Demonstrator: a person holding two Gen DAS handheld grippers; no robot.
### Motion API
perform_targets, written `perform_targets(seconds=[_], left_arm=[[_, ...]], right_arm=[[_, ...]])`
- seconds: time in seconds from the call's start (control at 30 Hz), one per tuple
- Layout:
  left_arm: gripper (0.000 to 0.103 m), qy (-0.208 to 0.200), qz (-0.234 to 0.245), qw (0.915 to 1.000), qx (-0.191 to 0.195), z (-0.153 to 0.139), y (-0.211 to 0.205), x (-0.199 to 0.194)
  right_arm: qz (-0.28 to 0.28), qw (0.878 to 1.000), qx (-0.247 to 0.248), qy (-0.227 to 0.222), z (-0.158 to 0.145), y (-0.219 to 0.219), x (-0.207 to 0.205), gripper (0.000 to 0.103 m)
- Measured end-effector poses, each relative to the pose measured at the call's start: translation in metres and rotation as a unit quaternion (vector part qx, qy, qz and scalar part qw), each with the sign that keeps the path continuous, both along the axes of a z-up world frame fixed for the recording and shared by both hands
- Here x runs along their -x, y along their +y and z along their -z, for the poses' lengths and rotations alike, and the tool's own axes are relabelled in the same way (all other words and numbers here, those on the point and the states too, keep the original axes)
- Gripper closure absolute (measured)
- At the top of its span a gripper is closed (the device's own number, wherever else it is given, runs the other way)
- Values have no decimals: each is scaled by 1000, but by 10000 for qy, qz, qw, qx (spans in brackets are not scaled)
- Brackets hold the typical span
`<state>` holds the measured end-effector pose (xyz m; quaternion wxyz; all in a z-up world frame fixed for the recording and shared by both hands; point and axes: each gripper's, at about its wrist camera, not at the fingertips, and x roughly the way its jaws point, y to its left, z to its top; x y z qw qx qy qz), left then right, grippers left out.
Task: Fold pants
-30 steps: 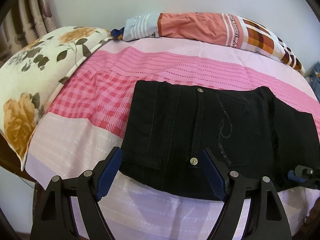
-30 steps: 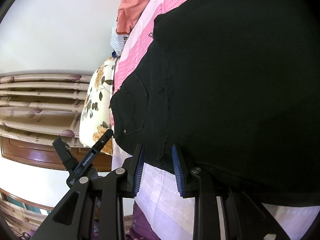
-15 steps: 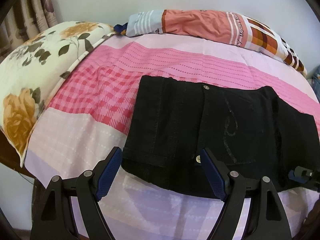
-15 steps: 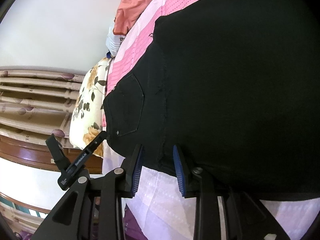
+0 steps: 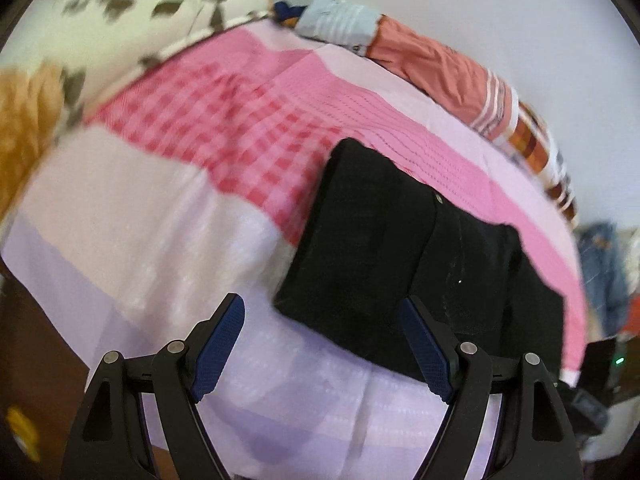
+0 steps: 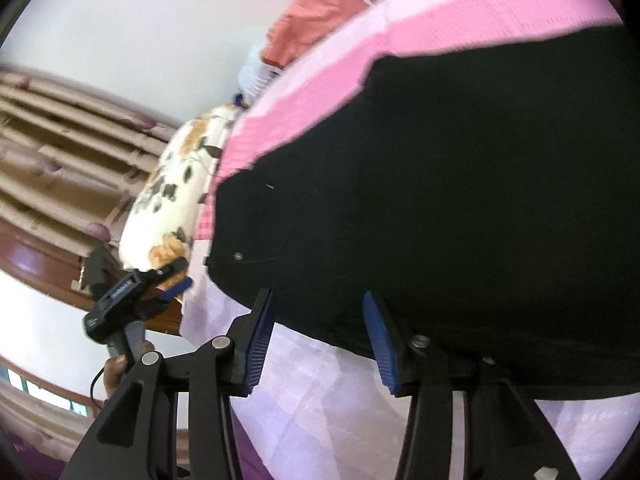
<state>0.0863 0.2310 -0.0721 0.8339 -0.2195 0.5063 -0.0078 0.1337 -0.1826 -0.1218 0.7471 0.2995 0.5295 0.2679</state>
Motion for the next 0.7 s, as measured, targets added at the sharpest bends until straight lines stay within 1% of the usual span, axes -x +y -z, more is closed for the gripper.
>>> perform_targets(seconds=[0.03, 0.07, 0.13, 0.2, 0.27, 0.33, 0.43, 0.6, 0.7], left_arm=[[23, 25, -16, 9999, 145, 2, 6, 2], [23, 62, -32, 9992, 400, 7, 14, 4], [23, 127, -12, 9969, 771, 13, 20, 5], [23, 185, 90, 9940, 1074, 19, 20, 4], [24, 263, 159, 9896, 1408, 27, 17, 1], [25, 344, 207, 9856, 1643, 33, 14, -3], [25, 501, 120, 9807, 1884, 42, 14, -10], [26, 747, -34, 9747, 2108, 58, 16, -21], [26, 644, -57, 9740, 2170, 56, 16, -28]], right_arm=[[-25, 9999, -25, -119, -5, 3, 1, 59], [-62, 9997, -63, -244, -11, 4, 1, 59], [-123, 9986, -174, -475, -21, 7, 4, 59], [-145, 9979, -145, -606, -27, 10, 5, 59], [-170, 9977, -15, -657, -29, 12, 6, 59], [-161, 9981, -28, -592, -28, 10, 6, 59], [-95, 9989, -92, -441, -25, 10, 4, 59], [-12, 9995, -241, -182, -16, 5, 2, 59], [-21, 9996, -268, -84, -12, 6, 2, 57]])
